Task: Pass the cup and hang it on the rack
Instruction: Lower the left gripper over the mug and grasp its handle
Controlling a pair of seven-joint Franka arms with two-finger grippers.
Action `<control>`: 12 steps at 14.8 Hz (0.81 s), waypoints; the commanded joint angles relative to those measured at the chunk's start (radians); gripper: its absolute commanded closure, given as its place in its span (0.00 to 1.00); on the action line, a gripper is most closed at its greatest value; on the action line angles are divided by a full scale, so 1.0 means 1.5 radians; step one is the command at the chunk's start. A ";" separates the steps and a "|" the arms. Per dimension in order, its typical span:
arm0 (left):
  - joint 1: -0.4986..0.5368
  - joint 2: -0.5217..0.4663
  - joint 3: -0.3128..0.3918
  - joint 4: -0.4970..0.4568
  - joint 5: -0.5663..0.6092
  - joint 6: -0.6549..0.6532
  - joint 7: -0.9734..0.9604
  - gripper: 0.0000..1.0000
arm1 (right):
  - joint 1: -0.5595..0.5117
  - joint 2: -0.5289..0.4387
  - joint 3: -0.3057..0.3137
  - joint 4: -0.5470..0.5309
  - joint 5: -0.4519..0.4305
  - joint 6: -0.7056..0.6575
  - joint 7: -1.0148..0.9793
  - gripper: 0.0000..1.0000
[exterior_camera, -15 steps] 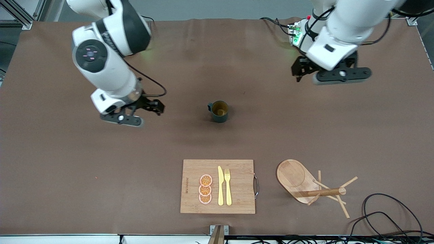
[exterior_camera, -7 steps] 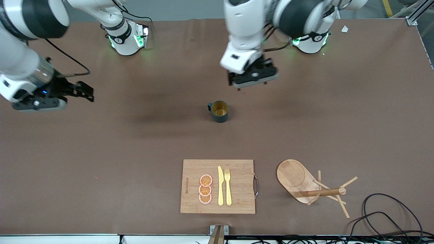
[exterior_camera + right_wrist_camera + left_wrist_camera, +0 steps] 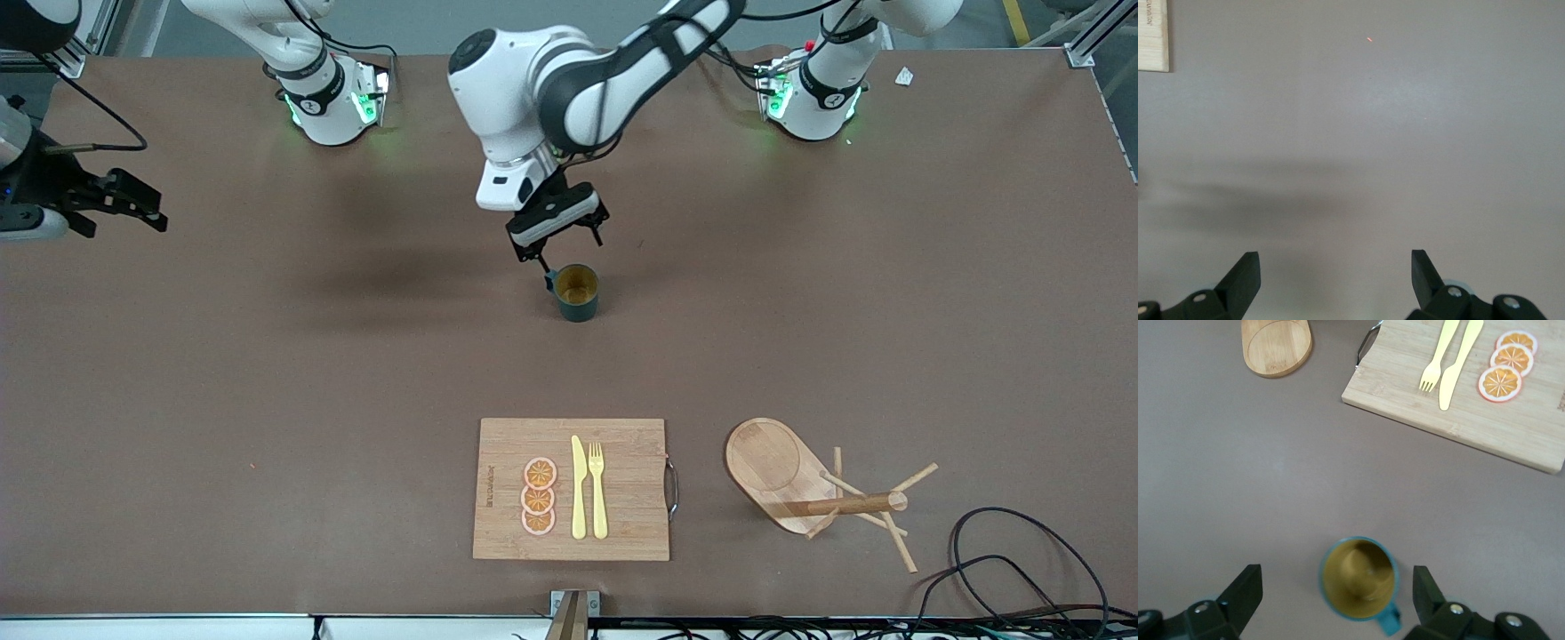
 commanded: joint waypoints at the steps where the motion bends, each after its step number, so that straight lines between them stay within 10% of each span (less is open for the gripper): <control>1: -0.045 0.070 0.009 0.049 0.066 -0.007 -0.100 0.02 | -0.014 -0.017 0.015 -0.020 -0.006 0.011 -0.001 0.00; 12: -0.177 0.175 0.115 0.065 0.118 0.047 -0.405 0.19 | 0.015 -0.001 0.022 0.062 -0.006 -0.028 0.071 0.00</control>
